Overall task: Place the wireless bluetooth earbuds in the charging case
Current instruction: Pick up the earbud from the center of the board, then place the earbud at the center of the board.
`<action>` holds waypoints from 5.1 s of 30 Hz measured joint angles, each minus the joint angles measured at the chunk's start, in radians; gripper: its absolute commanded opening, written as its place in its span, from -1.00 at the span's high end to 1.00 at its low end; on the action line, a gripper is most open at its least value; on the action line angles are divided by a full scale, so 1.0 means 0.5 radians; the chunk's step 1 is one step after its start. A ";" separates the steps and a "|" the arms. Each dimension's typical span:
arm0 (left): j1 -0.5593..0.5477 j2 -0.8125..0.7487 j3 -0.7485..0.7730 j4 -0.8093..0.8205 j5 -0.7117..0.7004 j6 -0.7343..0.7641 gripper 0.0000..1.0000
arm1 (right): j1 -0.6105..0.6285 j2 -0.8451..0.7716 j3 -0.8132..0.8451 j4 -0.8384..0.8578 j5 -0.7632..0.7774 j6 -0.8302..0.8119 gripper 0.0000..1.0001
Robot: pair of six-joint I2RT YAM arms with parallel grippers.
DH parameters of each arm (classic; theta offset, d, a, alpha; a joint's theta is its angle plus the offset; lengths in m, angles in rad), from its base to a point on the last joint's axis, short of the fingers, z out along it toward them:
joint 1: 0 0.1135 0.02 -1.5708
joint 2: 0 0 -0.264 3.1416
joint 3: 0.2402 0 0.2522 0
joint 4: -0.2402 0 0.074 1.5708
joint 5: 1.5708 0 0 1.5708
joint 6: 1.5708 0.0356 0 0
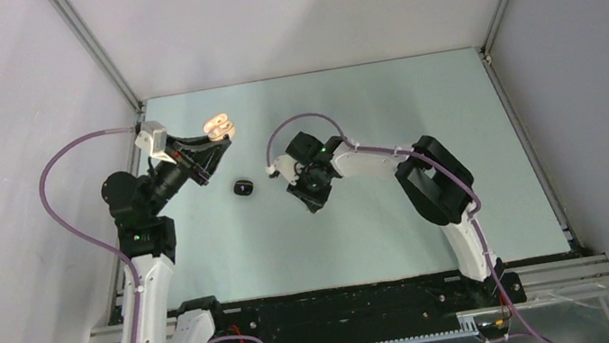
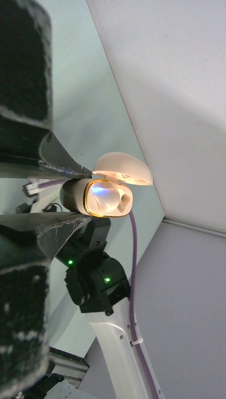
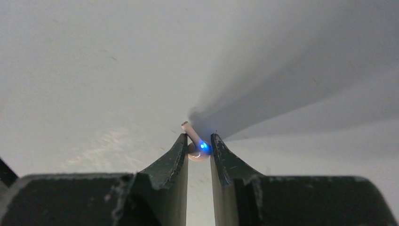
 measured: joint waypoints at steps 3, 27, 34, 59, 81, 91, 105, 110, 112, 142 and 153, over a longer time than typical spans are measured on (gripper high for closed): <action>0.000 0.005 0.000 0.000 -0.002 0.000 1.00 | -0.069 -0.065 -0.089 0.006 0.063 -0.087 0.74; 0.001 0.095 0.000 0.000 0.008 -0.001 1.00 | -0.529 -0.402 -0.461 -0.068 -0.555 -0.917 -0.09; 0.002 0.105 0.000 -0.001 0.055 0.002 1.00 | -0.443 -0.467 -0.461 -0.105 -0.658 -1.618 -0.03; 0.002 0.073 -0.003 -0.153 0.114 0.142 1.00 | -0.200 -0.278 -0.450 0.011 -0.517 -2.208 0.22; 0.002 0.120 -0.003 -0.156 0.111 0.158 1.00 | -0.237 -0.152 -0.222 -0.250 -0.472 -1.690 0.86; -0.199 0.356 -0.046 -0.166 0.022 0.388 1.00 | -0.162 -0.639 -0.179 -0.363 0.015 -1.271 1.00; -0.650 0.474 -0.215 -0.101 -0.056 1.000 1.00 | -0.077 -0.845 0.867 -0.772 0.554 -0.822 1.00; -0.757 0.417 -0.308 -0.089 -0.172 1.288 1.00 | -0.079 -0.362 1.708 -1.385 0.370 -0.405 1.00; -0.823 0.378 -0.348 -0.088 -0.251 1.417 1.00 | -0.077 -0.259 1.784 -1.508 0.312 -0.283 1.00; -1.200 0.315 -0.438 -0.119 -0.726 2.206 1.00 | -0.290 -0.082 1.451 -1.775 -0.110 0.880 1.00; -1.271 0.449 -0.390 -0.175 -0.729 2.298 1.00 | -0.428 -0.026 1.418 -1.767 -0.353 1.000 1.00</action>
